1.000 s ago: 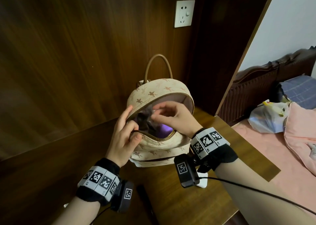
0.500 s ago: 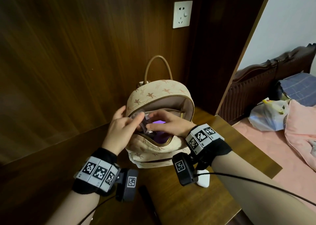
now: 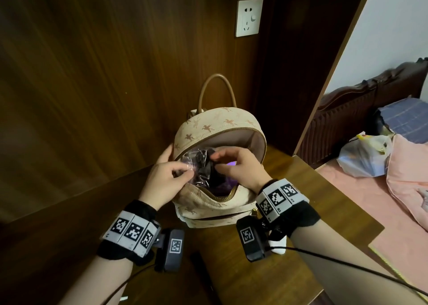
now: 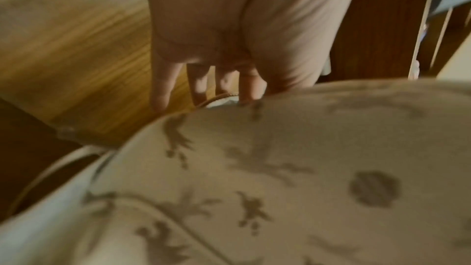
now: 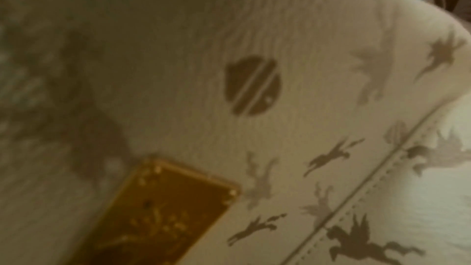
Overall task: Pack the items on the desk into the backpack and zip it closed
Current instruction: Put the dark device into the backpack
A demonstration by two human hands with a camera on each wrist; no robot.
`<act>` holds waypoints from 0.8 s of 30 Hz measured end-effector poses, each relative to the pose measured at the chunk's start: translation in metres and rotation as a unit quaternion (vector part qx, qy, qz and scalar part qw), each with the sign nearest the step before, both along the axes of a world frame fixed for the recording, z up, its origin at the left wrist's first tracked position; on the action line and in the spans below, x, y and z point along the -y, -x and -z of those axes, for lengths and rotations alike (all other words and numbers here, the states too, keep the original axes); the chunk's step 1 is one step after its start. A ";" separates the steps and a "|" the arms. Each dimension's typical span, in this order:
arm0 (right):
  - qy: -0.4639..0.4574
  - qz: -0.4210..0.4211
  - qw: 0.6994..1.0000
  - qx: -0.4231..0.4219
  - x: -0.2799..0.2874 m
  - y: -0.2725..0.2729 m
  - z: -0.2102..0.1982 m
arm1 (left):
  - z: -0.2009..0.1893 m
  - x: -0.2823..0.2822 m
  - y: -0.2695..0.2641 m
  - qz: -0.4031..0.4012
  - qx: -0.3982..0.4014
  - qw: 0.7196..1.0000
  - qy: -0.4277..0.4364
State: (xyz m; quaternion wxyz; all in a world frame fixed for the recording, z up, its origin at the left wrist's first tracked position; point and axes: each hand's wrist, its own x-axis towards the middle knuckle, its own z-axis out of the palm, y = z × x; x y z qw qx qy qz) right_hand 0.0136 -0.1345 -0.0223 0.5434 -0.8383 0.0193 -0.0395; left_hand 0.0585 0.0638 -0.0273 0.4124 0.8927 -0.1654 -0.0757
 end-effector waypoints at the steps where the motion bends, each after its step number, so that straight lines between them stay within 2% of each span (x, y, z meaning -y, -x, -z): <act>1: 0.028 -0.011 0.999 -0.032 0.001 -0.002 0.002 | 0.003 -0.002 -0.001 -0.021 0.017 1.000 -0.013; 5: 0.124 -0.047 0.986 -0.101 -0.001 -0.007 0.008 | 0.017 -0.006 -0.003 -0.079 0.045 0.995 -0.050; 10: 0.120 -0.033 0.987 -0.105 0.001 -0.002 0.003 | 0.012 -0.010 -0.004 -0.107 0.046 0.988 -0.098; 12: 0.121 -0.030 0.986 -0.106 0.003 -0.001 0.003 | 0.009 -0.010 -0.005 -0.097 0.023 0.988 -0.115; 16: 0.121 -0.036 0.985 -0.116 -0.001 -0.003 0.003 | 0.016 -0.005 -0.013 -0.106 -0.077 0.985 -0.110; 22: 0.138 -0.083 0.973 -0.167 -0.004 -0.011 -0.002 | 0.024 0.006 -0.021 -0.095 -0.123 0.978 -0.141; 24: 0.124 -0.097 0.971 -0.180 -0.005 -0.009 -0.005 | 0.025 0.004 -0.019 -0.097 -0.115 0.979 -0.141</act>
